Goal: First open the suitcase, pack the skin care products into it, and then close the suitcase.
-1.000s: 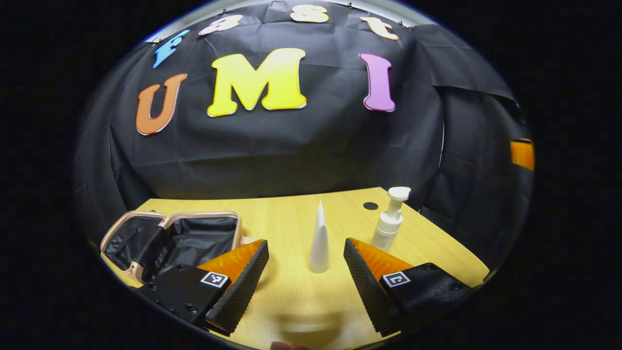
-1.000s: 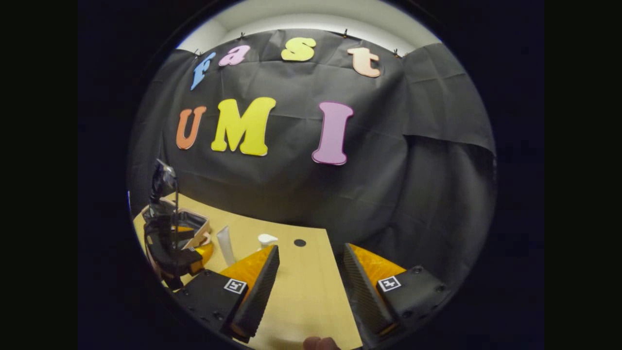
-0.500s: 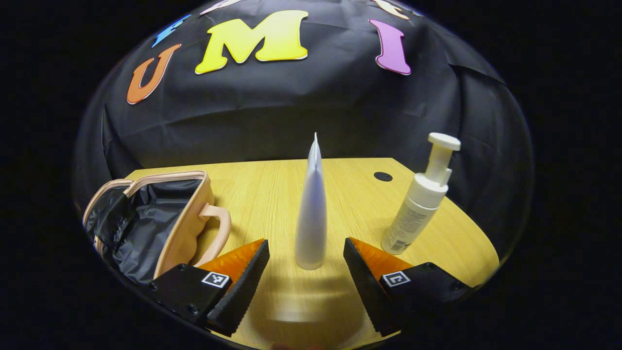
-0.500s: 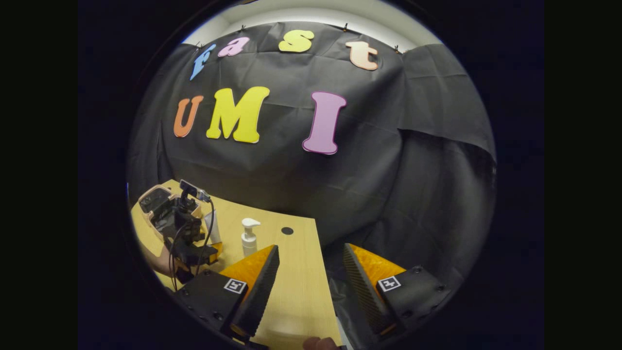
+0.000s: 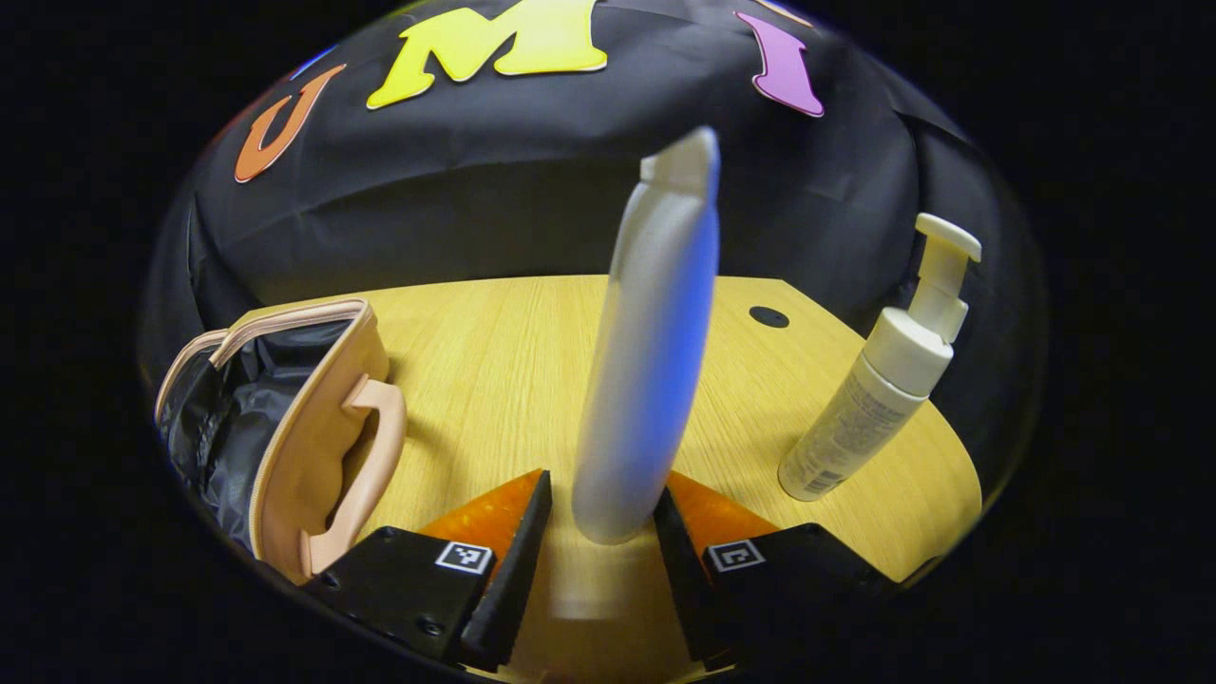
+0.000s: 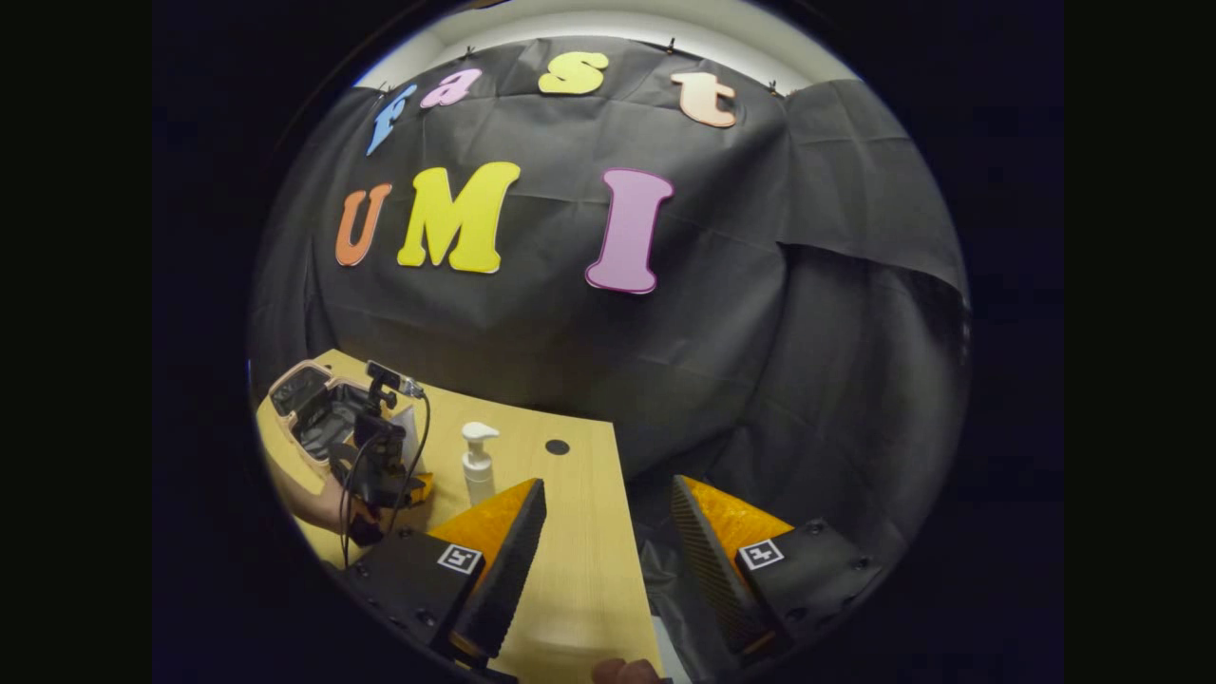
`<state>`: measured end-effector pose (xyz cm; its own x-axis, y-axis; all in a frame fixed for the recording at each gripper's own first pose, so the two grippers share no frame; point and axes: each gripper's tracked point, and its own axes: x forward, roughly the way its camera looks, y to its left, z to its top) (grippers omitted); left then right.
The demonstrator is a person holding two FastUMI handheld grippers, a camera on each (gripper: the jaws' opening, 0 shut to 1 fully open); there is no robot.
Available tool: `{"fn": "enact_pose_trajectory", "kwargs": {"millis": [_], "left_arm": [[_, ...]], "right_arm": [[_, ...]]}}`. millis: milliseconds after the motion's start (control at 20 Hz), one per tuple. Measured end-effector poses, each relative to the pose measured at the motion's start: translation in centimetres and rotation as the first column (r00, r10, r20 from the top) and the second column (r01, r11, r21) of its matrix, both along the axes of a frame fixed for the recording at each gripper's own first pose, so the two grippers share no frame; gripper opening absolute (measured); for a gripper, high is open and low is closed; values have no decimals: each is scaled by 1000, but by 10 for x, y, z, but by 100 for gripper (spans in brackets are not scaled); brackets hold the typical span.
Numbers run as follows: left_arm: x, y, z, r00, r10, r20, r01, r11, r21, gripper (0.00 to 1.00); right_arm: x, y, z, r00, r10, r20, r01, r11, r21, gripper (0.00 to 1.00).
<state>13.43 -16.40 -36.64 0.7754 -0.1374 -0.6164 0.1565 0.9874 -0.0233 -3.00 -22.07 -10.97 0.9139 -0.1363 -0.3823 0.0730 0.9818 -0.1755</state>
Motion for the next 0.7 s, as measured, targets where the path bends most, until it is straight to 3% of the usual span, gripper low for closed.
{"fn": "enact_pose_trajectory", "kwargs": {"millis": [150,200,250,300,450,700], "left_arm": [[0,-2,-1,1000,-8,-4,8,1000,4,51],[-2,-3,-1,1000,-12,-9,12,1000,-3,50],[-4,-4,2,1000,-15,-9,15,1000,-12,55],[-6,-4,9,1000,-15,-3,15,1000,-21,48],[-14,2,42,999,-16,44,18,1000,-26,48],[-63,25,110,998,7,67,-4,999,-45,47]], "right_arm": [[-4,0,-4,1000,8,-9,-9,1000,-2,78],[-5,-1,-5,1000,9,-13,-9,1000,1,78],[-6,0,-9,1000,13,-15,-13,1000,4,78],[-5,1,-11,1000,18,-16,-18,1000,5,79],[-1,13,-25,998,58,-14,-57,997,42,79],[39,61,-88,987,158,-22,-154,979,134,80]]}}
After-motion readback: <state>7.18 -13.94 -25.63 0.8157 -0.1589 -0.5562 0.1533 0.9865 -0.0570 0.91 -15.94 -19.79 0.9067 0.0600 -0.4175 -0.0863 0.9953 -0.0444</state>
